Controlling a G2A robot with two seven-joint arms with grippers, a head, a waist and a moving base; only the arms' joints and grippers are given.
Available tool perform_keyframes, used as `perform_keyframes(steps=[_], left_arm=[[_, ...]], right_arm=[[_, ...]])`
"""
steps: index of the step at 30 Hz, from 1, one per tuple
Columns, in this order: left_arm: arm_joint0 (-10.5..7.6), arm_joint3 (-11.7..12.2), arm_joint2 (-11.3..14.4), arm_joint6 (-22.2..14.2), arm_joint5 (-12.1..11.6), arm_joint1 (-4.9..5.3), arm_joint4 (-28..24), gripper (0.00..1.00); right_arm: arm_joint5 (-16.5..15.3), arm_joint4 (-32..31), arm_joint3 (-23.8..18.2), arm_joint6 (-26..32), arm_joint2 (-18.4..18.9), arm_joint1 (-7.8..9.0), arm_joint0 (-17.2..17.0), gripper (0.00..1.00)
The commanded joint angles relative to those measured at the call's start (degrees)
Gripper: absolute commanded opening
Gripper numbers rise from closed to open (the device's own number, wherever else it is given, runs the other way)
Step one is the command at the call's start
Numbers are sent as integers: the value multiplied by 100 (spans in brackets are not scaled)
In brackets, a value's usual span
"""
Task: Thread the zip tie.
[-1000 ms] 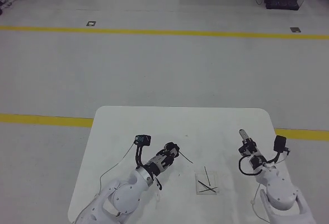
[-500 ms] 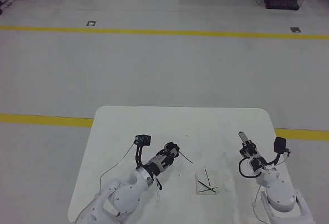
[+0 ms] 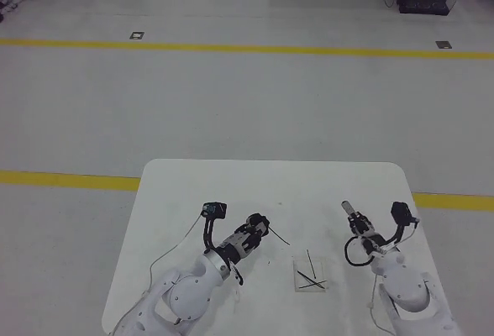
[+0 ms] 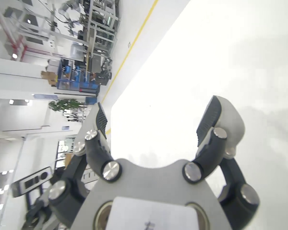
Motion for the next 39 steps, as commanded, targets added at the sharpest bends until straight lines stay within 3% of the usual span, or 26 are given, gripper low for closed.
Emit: perform_keyframes(steps=[1,5,8,10,14,16,33,39], left_arm=[[0,0,0,0,0,0,0,0],[0,0,0,0,0,0,0,0],[0,0,0,0,0,0,0,0],[0,0,0,0,0,0,0,0],[0,0,0,0,0,0,0,0],[0,0,0,0,0,0,0,0],[0,0,0,0,0,0,0,0],[0,0,0,0,0,0,0,0]], right_arm=[[82,-421,106,-38,-192,-10,108,100],[59,-1087,236,-78,-434,-14,177,100],[-101,-1116,220,-72,-386,-10,130,100],[-314,-1119,166,-16,-314,5,61,100],[-1118,-746,-52,492,-30,63,-207,100],[-1338,-636,-95,747,132,95,-302,100],[-1374,-630,-105,833,175,105,-323,100],[-1801,-1024,-86,1197,4,129,-159,100]])
